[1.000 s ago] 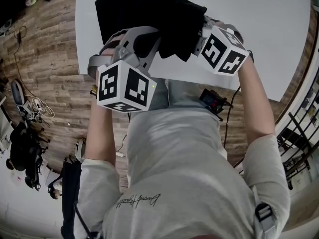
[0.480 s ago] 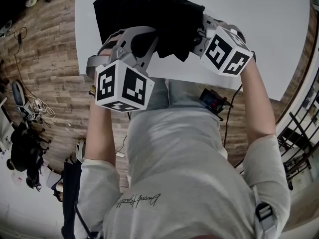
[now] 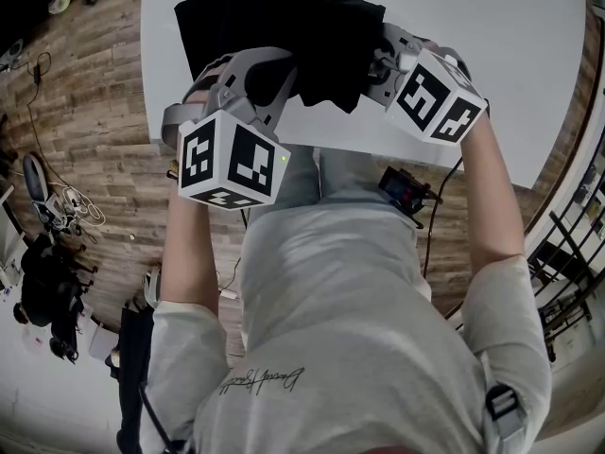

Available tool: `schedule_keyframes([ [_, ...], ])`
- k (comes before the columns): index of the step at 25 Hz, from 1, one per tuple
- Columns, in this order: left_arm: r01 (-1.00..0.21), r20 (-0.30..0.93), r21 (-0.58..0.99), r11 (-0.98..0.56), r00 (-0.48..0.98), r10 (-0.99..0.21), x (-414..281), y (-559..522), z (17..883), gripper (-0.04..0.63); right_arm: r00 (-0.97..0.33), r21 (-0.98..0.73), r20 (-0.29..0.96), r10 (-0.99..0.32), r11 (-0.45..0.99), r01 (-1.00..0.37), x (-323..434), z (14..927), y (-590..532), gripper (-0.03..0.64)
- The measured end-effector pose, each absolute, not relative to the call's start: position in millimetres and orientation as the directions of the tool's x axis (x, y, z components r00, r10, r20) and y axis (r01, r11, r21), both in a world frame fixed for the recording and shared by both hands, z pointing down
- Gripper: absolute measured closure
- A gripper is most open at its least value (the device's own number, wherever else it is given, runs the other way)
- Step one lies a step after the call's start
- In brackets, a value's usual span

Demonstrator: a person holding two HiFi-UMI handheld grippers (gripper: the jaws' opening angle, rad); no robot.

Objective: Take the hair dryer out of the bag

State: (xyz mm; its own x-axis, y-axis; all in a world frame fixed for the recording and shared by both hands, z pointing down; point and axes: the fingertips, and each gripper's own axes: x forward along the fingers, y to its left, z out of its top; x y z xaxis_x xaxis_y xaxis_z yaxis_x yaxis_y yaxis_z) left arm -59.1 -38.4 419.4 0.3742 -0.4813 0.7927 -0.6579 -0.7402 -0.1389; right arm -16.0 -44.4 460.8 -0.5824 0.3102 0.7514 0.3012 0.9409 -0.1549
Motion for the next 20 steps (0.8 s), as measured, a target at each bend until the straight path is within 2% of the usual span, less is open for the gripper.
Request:
schedule_keyframes([
  [14, -0.655, 0.802, -0.132, -0.744, 0.370, -0.469, -62, -36, 425, 0.575, -0.593, -0.160, 0.753, 0.286, 0.953, 0.256, -1, 475, -59, 0.408],
  [20, -0.688, 0.780, -0.104, -0.718, 0.392, -0.488, -62, -39, 425, 0.575, -0.556, -0.169, 0.779, 0.290, 0.951, 0.259, 3, 494, -59, 0.403],
])
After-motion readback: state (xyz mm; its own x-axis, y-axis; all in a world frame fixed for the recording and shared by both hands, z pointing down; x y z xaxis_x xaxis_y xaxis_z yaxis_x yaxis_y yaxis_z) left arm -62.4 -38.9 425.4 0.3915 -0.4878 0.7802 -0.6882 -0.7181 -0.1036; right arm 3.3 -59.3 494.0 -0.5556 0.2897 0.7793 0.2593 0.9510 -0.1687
